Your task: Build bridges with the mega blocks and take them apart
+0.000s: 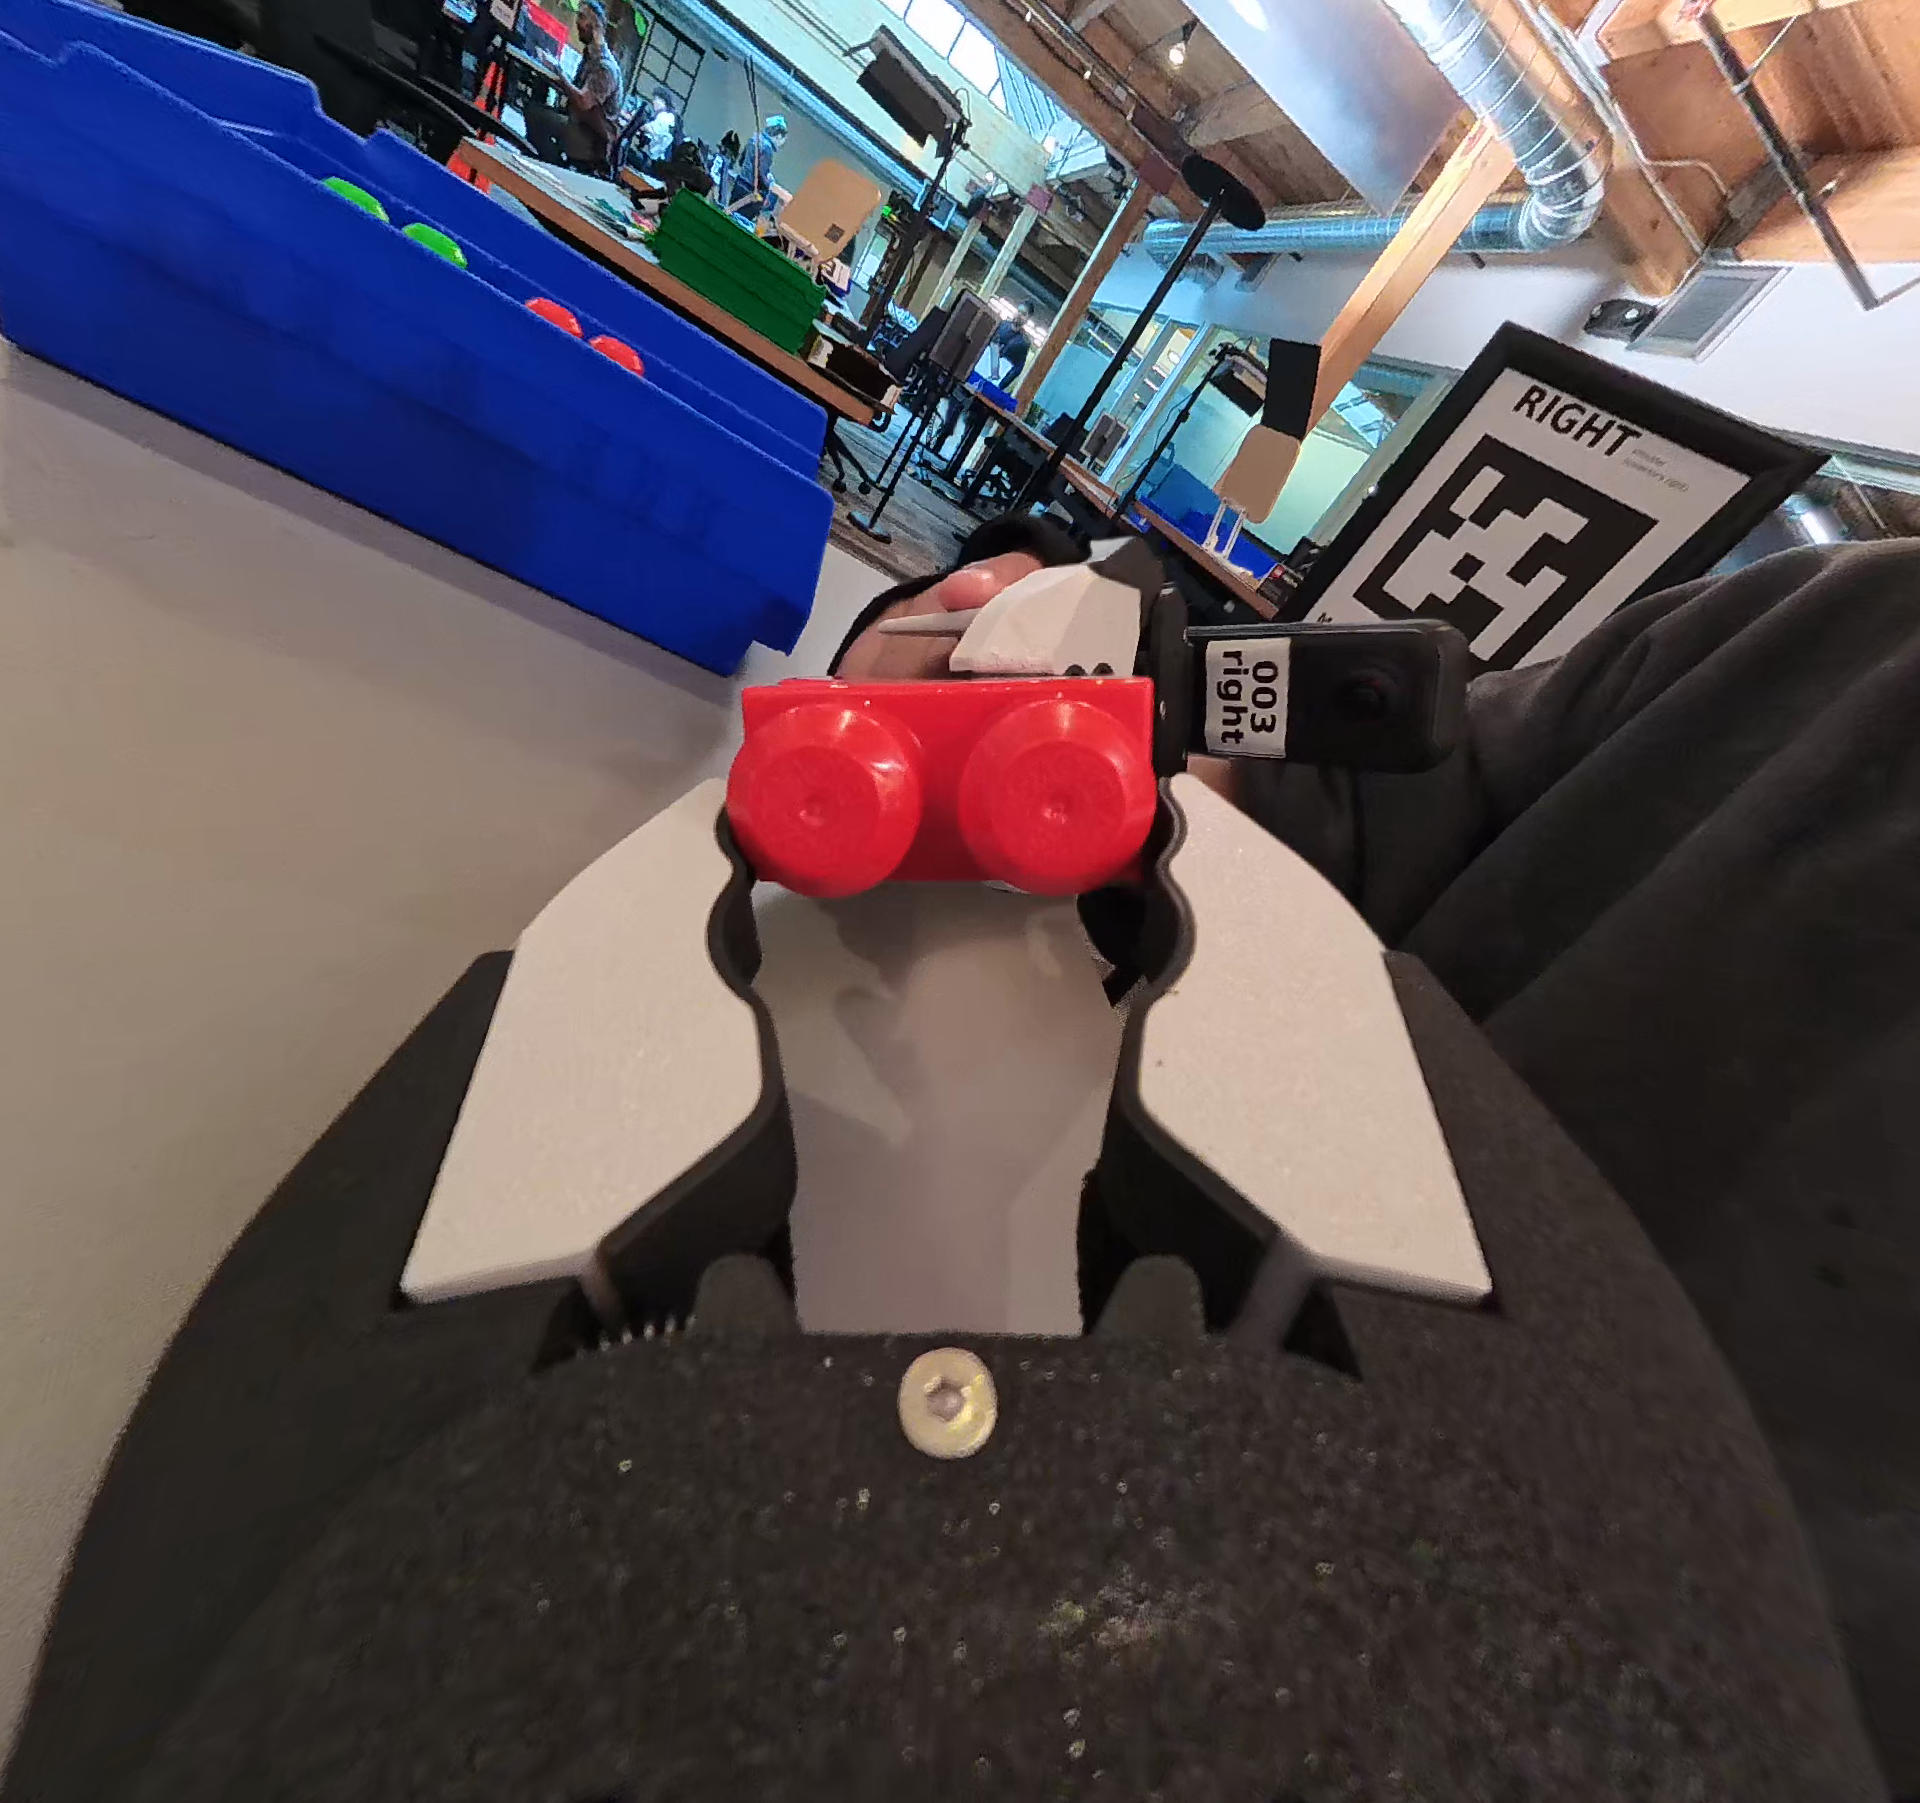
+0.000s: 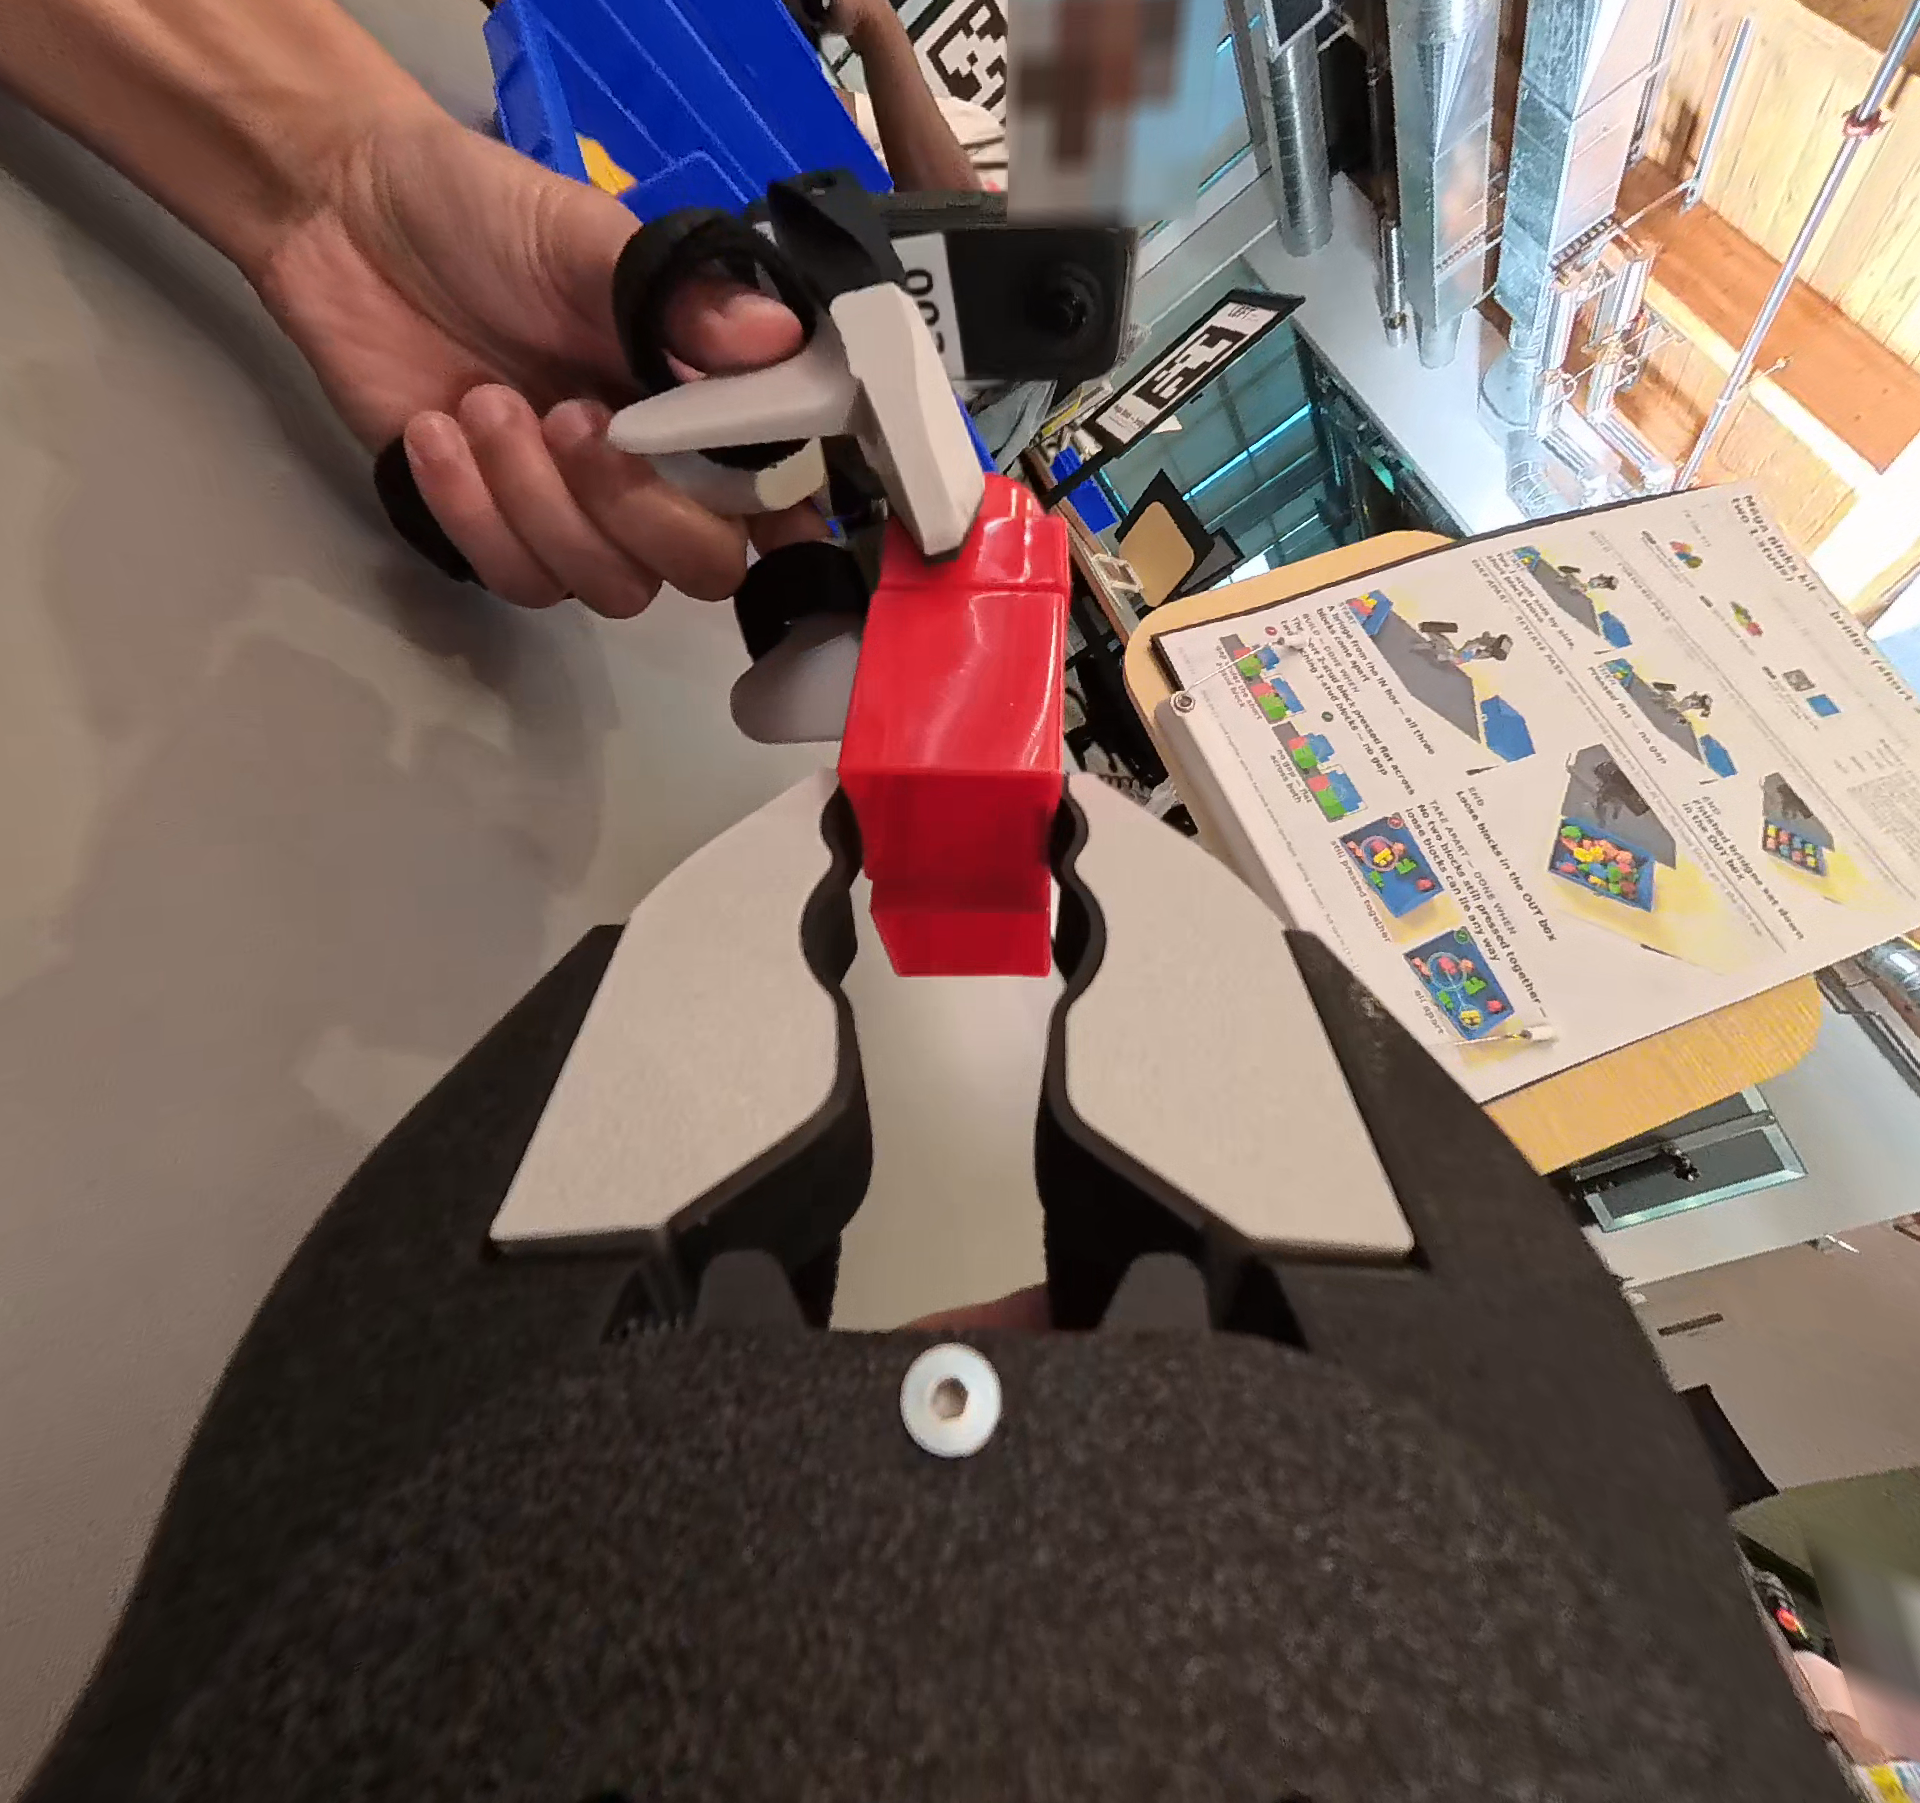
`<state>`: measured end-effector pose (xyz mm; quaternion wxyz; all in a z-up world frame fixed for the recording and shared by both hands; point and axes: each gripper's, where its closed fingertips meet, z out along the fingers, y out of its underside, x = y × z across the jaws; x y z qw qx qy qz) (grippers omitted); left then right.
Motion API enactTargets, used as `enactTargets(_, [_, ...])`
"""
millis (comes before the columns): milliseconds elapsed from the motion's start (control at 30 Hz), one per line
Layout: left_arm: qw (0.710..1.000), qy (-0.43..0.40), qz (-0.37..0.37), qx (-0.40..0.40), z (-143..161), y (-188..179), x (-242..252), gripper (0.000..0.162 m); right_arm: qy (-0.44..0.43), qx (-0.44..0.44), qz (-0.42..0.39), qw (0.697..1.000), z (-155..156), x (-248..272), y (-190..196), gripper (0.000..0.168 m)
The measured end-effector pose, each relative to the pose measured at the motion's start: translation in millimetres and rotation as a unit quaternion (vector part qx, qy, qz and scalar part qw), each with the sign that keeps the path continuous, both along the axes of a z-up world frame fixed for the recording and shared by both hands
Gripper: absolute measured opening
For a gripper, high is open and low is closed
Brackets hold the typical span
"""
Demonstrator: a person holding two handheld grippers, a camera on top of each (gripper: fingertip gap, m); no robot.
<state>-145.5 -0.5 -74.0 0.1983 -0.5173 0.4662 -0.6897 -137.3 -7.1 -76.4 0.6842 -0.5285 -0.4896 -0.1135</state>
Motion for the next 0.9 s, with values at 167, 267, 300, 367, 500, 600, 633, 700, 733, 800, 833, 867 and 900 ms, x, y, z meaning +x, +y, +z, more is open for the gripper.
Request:
enactTargets(167, [1.0, -0.001, 0.01, 0.015, -1, 2, 0, 0.072, -0.012, 0.004, -0.006, 1.0, -2, 0, 3, 0.034])
enactTargets(267, [0.999, 0.019, 0.008, 0.029, -8, 1, -1, 0.072, -0.028, 0.001, 0.0, 1.0, -9, 0, 3, 0.034])
enactTargets(300, [0.999, 0.024, 0.005, 0.028, -10, 0, -1, 0.072, -0.025, -0.003, 0.005, 1.0, -9, -1, 3, 0.034])
enactTargets(367, [0.999, 0.034, -0.004, 0.023, -14, 0, -3, 0.072, -0.034, -0.008, 0.01, 0.999, -12, -3, 3, 0.034])
enactTargets(500, [0.999, 0.034, -0.003, 0.021, -14, 2, -3, 0.072, -0.022, -0.013, 0.011, 1.0, -11, -3, 6, 0.035])
enactTargets(600, [1.0, 0.019, -0.011, 0.014, -5, 6, -5, 0.072, 0.005, -0.021, 0.01, 1.0, -2, -5, 9, 0.037])
enactTargets(633, [1.0, 0.015, -0.009, 0.021, -3, 7, -5, 0.072, 0.014, -0.028, 0.006, 0.999, -1, -4, 10, 0.038])
enactTargets(700, [0.999, 0.005, 0.003, 0.048, 2, 9, -7, 0.072, 0.048, -0.052, 0.015, 0.997, 1, 0, 7, 0.044])
enactTargets(733, [0.998, 0.0, 0.009, 0.056, 6, 10, -9, 0.072, 0.084, -0.069, 0.026, 0.994, 5, 2, 3, 0.045])
enactTargets(800, [0.996, -0.013, 0.026, 0.082, 12, 12, -14, 0.072, 0.191, -0.122, 0.047, 0.973, 15, 10, -3, 0.044])
enactTargets(833, [0.994, -0.019, 0.034, 0.102, 15, 12, -17, 0.072, 0.246, -0.167, 0.064, 0.953, 19, 13, -4, 0.041])
enactTargets(867, [0.991, -0.022, 0.043, 0.126, 17, 12, -20, 0.072, 0.308, -0.216, 0.072, 0.924, 24, 18, -1, 0.042])
enactTargets(900, [0.987, -0.023, 0.053, 0.15, 18, 13, -22, 0.072, 0.37, -0.275, 0.093, 0.882, 28, 20, 0, 0.043])
